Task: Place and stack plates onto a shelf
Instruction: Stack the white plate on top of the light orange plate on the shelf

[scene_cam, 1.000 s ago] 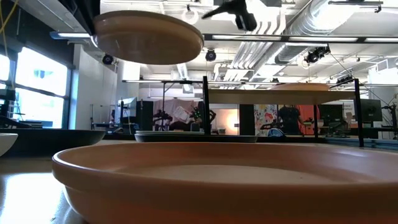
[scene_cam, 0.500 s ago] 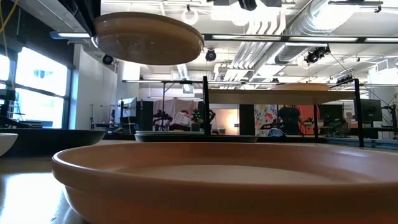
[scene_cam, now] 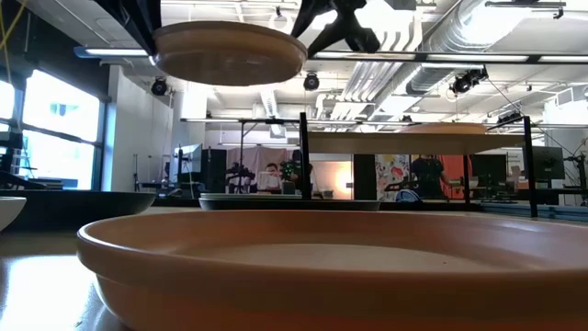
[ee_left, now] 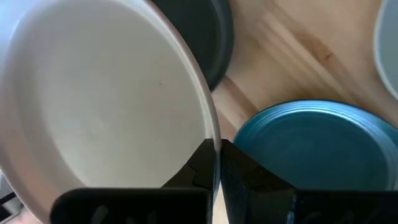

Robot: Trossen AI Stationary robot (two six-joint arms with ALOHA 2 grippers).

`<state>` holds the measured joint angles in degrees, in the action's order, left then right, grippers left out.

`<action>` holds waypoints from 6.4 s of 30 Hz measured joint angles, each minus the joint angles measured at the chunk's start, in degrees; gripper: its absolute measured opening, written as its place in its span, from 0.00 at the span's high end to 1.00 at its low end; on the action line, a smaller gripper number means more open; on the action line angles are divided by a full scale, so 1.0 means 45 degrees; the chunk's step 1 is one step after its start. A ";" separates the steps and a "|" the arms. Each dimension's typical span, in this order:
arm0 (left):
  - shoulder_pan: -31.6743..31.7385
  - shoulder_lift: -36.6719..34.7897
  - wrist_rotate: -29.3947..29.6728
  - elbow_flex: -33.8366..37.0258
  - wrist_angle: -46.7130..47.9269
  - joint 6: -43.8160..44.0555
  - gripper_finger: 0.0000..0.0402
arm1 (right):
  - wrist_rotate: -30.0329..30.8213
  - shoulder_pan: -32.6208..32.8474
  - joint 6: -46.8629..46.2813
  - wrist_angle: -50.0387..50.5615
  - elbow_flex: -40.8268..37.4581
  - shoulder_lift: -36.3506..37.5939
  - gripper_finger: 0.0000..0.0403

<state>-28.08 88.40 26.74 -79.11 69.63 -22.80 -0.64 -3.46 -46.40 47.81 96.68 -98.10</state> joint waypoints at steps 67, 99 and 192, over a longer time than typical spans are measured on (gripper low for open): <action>0.0928 -0.0005 0.1015 -0.0963 0.0025 0.4842 0.64 | 0.0458 -0.0468 -0.0132 0.1387 -0.0010 -0.0119 1.00; 0.2778 -0.0005 0.2598 -0.1778 0.0005 0.6483 0.66 | -0.0386 -0.7450 0.6616 0.5464 -0.0010 0.2887 1.00; 0.7844 -0.2934 0.3162 -0.1768 0.4206 0.6482 0.66 | 0.0525 -1.2731 -0.2528 0.2929 -0.8767 0.9529 1.00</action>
<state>7.22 75.20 40.97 -87.07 88.55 6.36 1.72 -60.75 -57.78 60.99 57.23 -55.22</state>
